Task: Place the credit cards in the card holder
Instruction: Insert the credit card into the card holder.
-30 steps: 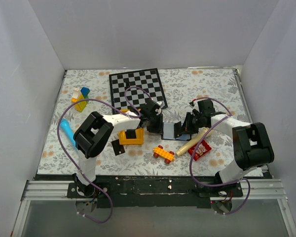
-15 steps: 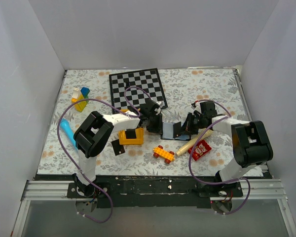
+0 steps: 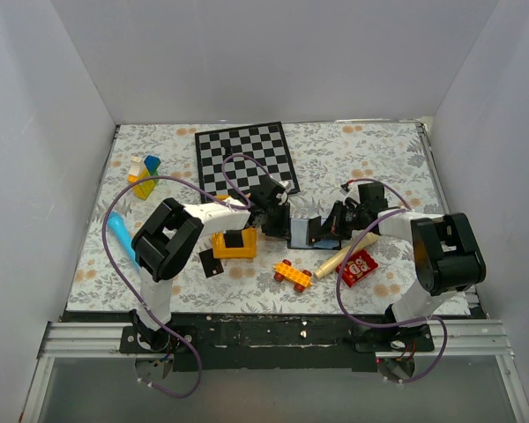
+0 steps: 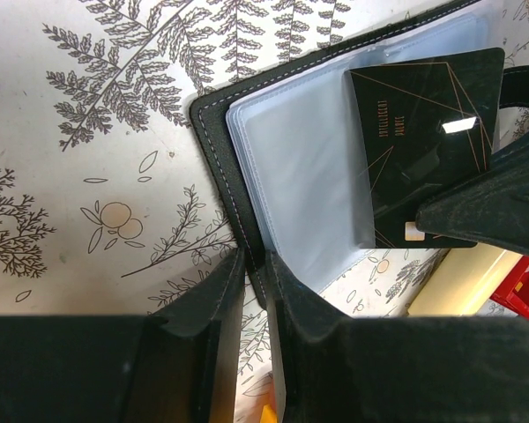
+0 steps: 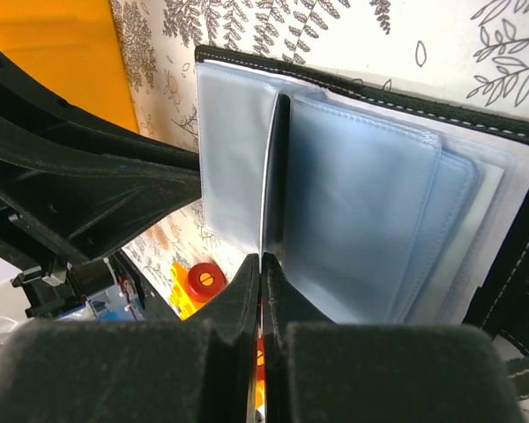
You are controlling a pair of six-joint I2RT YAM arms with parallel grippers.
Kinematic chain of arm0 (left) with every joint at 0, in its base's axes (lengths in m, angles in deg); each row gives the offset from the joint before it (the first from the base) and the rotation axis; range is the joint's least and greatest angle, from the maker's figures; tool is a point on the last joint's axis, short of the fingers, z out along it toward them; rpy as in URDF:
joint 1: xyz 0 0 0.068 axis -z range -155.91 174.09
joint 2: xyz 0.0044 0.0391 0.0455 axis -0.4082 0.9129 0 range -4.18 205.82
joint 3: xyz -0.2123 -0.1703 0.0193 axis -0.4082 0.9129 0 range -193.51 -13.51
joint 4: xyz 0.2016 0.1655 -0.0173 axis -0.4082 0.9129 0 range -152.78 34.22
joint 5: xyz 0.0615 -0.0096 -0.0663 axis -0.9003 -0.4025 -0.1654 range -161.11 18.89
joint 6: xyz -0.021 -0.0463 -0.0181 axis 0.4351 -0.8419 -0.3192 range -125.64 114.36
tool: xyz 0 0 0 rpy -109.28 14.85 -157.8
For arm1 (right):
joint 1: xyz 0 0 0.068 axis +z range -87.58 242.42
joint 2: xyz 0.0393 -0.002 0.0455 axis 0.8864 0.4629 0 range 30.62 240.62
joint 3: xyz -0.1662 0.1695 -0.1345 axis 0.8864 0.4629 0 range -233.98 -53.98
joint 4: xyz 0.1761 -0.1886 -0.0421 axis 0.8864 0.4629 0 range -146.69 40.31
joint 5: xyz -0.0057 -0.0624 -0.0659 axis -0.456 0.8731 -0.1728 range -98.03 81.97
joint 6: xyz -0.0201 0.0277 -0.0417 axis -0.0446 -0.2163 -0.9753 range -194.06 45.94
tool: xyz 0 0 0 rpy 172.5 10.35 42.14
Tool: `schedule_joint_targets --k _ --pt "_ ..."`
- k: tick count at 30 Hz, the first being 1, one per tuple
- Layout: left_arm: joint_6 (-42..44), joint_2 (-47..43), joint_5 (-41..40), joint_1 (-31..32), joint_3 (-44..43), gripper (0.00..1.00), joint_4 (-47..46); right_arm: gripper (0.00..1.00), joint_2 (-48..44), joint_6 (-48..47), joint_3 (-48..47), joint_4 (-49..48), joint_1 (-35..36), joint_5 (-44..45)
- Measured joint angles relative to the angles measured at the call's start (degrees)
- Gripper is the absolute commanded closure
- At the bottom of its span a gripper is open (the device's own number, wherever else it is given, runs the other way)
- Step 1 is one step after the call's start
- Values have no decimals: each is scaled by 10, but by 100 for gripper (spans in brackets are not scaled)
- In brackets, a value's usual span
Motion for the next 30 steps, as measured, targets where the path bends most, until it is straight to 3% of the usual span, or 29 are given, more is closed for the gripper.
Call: schedule_joint_targets --k 30 --pt "4 3 5 -2 -5 85 6 99 4 17 42 -53 -2 -33"
